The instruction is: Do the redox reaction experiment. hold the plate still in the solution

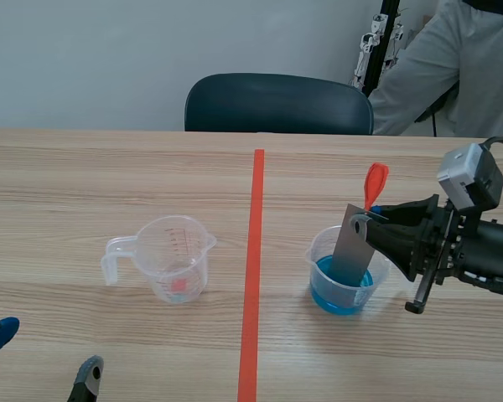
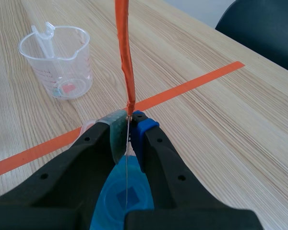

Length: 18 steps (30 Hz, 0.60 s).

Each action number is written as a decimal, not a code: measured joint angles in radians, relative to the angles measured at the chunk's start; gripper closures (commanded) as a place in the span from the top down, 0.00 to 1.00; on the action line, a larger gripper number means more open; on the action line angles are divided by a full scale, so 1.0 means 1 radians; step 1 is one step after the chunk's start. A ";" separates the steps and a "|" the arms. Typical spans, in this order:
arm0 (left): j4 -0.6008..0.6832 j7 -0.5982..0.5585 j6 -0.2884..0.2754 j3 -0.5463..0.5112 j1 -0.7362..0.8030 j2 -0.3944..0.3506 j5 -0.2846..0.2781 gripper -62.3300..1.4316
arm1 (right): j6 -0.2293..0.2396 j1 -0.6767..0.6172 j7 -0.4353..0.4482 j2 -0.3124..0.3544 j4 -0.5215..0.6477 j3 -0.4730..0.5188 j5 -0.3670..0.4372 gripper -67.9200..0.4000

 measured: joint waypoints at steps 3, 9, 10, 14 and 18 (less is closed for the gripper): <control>0.000 0.000 0.000 0.000 0.000 0.000 0.000 1.00 | 0.000 0.000 0.000 0.000 0.000 0.000 0.000 0.02; 0.000 0.000 0.000 0.000 0.000 0.000 0.000 1.00 | 0.000 0.000 0.002 0.000 0.000 0.000 0.000 0.02; 0.000 0.000 0.000 0.000 0.000 0.000 0.000 1.00 | 0.000 0.000 0.005 0.000 0.000 0.000 0.000 0.02; 0.000 0.000 0.000 0.000 0.000 0.000 0.000 1.00 | 0.000 0.000 0.016 0.000 0.000 0.000 -0.002 0.02; 0.000 0.000 0.000 0.000 0.000 0.000 0.000 1.00 | 0.000 0.000 0.016 0.000 0.000 0.000 -0.002 0.02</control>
